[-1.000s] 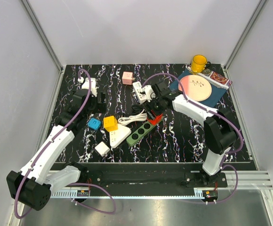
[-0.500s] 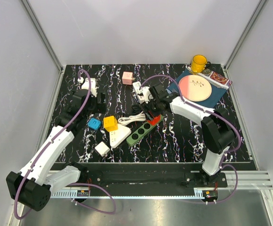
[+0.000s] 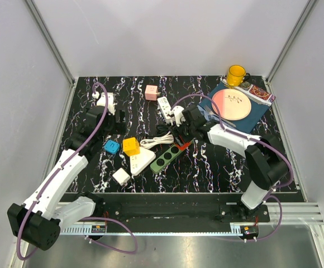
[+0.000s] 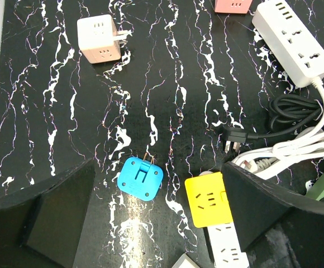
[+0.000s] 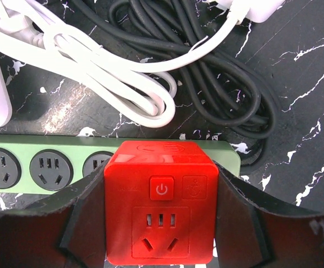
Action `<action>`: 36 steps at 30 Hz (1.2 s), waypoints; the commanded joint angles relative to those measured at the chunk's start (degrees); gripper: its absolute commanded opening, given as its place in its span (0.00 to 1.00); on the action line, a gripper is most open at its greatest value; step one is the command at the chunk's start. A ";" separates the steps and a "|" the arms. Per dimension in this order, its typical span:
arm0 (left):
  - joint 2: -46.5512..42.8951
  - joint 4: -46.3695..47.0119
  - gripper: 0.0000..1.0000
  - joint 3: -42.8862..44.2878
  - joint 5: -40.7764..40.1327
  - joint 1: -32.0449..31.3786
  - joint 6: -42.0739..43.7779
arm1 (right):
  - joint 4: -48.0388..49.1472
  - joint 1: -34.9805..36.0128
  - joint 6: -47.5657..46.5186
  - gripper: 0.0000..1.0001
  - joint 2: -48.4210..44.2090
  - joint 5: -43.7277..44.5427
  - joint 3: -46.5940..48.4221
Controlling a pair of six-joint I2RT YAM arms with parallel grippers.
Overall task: Insert the plug
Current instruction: Insert the plug into the socket.
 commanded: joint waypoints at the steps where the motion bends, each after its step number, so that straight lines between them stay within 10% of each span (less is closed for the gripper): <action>1: -1.24 1.73 0.99 -0.12 -1.42 -0.17 0.63 | -7.19 0.84 2.35 0.00 0.00 -1.02 -4.88; 12: -1.07 2.44 0.99 -0.73 -2.30 -0.17 0.89 | -5.78 1.01 2.79 0.02 -0.34 -0.66 -5.59; 17: -0.80 2.61 0.99 -1.00 -2.74 -0.17 1.07 | -9.20 1.01 5.60 0.59 -2.90 -1.90 0.20; 23: -0.28 2.70 0.99 -1.00 -2.39 -0.17 1.07 | -15.53 0.93 6.92 0.87 -2.72 -0.31 10.49; 36: -0.19 2.88 0.99 -1.00 -1.16 -0.17 1.25 | -29.07 1.01 6.92 0.90 1.49 1.62 19.46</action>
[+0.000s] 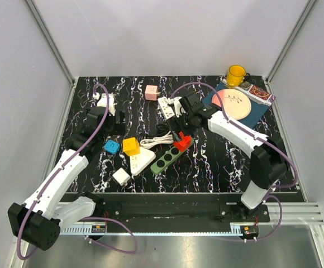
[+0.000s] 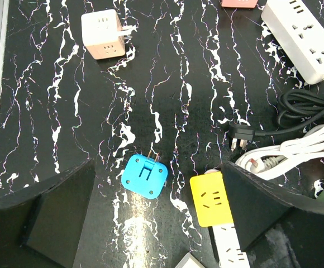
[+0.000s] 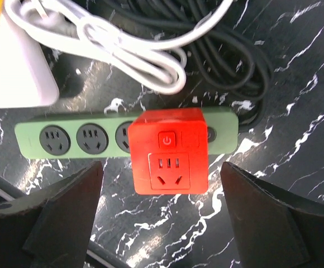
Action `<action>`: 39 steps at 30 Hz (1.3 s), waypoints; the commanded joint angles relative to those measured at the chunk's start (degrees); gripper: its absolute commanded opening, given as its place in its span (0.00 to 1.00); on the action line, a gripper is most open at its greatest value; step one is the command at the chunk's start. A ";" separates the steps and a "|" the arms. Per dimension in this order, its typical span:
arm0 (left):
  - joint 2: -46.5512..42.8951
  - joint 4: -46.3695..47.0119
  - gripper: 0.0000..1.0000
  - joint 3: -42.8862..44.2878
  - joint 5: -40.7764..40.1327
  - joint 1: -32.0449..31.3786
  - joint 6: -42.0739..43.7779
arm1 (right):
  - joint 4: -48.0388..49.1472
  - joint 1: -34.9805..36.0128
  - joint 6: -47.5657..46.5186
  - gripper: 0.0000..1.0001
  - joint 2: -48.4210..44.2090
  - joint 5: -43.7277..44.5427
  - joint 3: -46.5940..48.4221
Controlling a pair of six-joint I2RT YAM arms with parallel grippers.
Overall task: Insert the plug
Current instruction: Insert the plug into the socket.
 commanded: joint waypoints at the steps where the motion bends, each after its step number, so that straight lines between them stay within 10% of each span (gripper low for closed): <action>1: -0.21 2.75 0.99 -0.14 -0.06 -0.13 0.90 | -6.89 0.49 0.54 0.90 2.45 1.01 2.50; 21: -0.56 2.66 0.99 -0.32 0.20 -0.13 1.07 | -16.65 2.86 -2.80 0.78 13.18 6.11 11.56; 24: -0.56 2.66 0.99 -0.32 0.20 -0.13 1.07 | -18.14 2.86 -3.24 0.68 13.71 6.11 10.59; 32: -0.30 2.66 0.99 -0.23 -0.06 -0.13 1.16 | -18.49 2.86 -4.64 0.00 13.71 7.68 4.62; 39: -0.21 2.66 0.99 -0.32 -0.33 -0.13 1.16 | -17.70 3.39 -5.79 0.00 16.87 7.34 8.21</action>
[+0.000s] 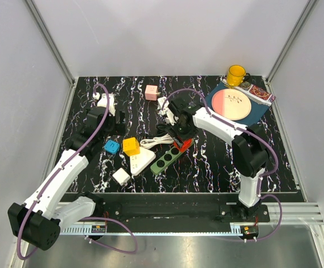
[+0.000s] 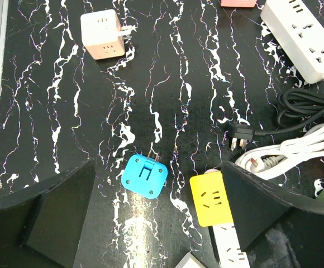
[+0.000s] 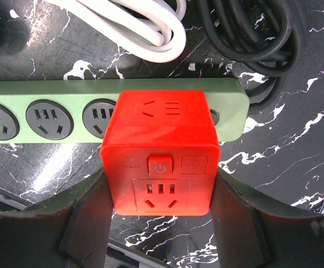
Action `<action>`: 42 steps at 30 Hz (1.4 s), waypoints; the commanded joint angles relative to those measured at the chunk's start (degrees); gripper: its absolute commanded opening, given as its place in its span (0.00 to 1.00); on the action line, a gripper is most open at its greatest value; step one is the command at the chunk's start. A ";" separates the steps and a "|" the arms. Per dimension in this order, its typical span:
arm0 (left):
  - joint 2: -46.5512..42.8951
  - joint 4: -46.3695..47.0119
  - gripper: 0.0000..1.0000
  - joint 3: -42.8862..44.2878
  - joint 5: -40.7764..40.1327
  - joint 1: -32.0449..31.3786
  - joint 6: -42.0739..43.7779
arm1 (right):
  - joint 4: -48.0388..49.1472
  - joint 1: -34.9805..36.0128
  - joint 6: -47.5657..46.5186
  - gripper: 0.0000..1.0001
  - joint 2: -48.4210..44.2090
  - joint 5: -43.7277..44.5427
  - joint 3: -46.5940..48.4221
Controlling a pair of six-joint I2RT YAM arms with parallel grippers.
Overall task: Insert the plug
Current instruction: Insert the plug into the socket.
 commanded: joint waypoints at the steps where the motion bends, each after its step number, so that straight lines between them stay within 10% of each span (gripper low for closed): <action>1: -0.21 2.66 0.99 -0.23 -0.68 -0.13 1.05 | -3.67 1.14 -1.55 0.00 5.28 1.72 1.30; 17: -0.38 2.66 0.99 -0.23 -0.94 -0.13 1.05 | 2.04 1.67 1.00 0.00 3.09 3.39 -14.33; 42: -0.12 2.75 0.99 -0.49 -1.56 -0.13 1.14 | 5.38 3.16 1.88 0.00 5.21 6.38 -11.01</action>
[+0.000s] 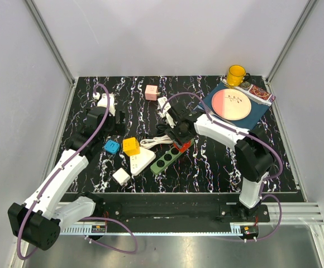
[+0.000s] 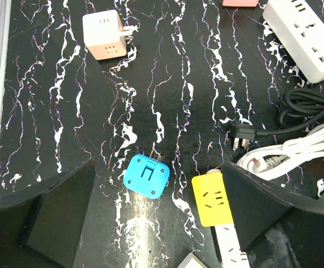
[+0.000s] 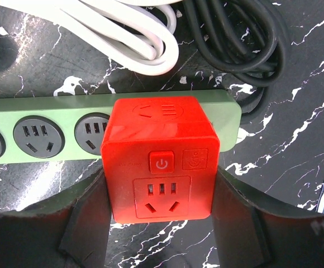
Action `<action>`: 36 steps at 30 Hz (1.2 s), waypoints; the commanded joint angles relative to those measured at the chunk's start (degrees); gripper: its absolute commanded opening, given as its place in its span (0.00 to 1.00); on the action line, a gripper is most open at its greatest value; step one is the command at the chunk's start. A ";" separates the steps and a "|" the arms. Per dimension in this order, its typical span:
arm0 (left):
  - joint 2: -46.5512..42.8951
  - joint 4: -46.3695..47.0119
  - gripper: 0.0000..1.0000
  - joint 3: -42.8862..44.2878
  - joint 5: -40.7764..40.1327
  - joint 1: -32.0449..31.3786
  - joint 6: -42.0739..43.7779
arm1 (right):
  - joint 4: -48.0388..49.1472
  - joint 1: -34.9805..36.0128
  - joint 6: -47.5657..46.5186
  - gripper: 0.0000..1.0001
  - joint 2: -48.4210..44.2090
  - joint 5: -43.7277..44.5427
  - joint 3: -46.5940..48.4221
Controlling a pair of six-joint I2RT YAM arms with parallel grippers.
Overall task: Insert the plug
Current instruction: Insert the plug into the socket, then pick up the plug from the center of the board.
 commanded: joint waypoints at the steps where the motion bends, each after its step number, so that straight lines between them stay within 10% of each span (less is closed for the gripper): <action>1: -0.03 2.75 0.99 -0.39 -1.16 -0.13 0.68 | -4.72 1.24 1.46 0.01 7.61 1.25 -1.80; 8: -0.12 2.92 0.99 -0.56 -1.34 -0.21 0.68 | -5.51 1.15 2.34 0.53 2.43 -1.13 5.50; 19: 0.32 2.83 0.99 -0.56 -1.95 -0.13 0.42 | -5.42 1.06 5.42 0.98 -8.65 0.98 14.65; 36: 11.03 3.36 0.99 5.83 1.29 0.93 -3.88 | 20.22 -6.58 18.08 1.00 -40.46 4.67 -22.07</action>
